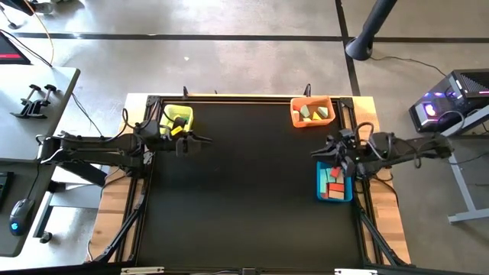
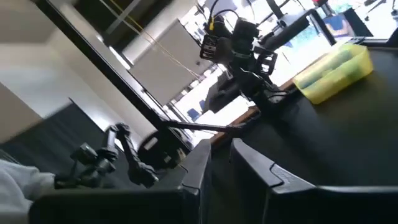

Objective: Sort blocks by size
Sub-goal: Return to Home Position

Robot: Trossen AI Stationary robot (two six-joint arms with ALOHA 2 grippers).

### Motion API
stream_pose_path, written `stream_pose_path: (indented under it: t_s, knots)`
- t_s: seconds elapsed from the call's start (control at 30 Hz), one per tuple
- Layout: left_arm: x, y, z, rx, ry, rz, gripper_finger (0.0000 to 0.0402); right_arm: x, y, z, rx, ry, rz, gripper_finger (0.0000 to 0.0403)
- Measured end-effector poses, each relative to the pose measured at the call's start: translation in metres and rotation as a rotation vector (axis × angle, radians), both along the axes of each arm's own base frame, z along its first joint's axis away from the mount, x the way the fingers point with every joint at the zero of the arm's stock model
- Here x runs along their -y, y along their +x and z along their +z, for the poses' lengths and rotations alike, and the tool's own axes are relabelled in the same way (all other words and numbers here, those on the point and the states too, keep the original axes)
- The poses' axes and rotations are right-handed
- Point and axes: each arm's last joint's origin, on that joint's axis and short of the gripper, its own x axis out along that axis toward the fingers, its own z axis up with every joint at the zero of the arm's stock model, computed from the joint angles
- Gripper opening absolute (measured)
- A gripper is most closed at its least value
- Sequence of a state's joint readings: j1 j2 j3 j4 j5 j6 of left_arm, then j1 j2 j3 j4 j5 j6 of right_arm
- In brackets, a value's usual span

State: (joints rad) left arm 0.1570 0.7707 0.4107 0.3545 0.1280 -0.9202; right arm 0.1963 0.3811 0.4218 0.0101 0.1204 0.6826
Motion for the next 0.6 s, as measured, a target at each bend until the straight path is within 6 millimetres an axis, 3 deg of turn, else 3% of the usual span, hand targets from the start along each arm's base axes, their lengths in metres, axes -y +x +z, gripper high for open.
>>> stream_pose_path:
  t_s: [0.2, 0.33, 0.6]
  knots:
    - [0.0, 0.0, 0.0, -0.003, -0.039, 0.006, 0.02, 0.0, -0.001, -0.049, 0.148, 0.048, 0.018, 0.0055]
    - [0.0, 0.0, -0.004, -0.034, -0.071, 0.013, 0.02, 0.0, -0.004, -0.076, 0.152, 0.049, 0.02, 0.0055]
    - [0.0, 0.0, -0.006, -0.057, -0.11, 0.015, 0.02, 0.007, -0.017, -0.096, 0.09, -0.024, -0.036, 0.0055]
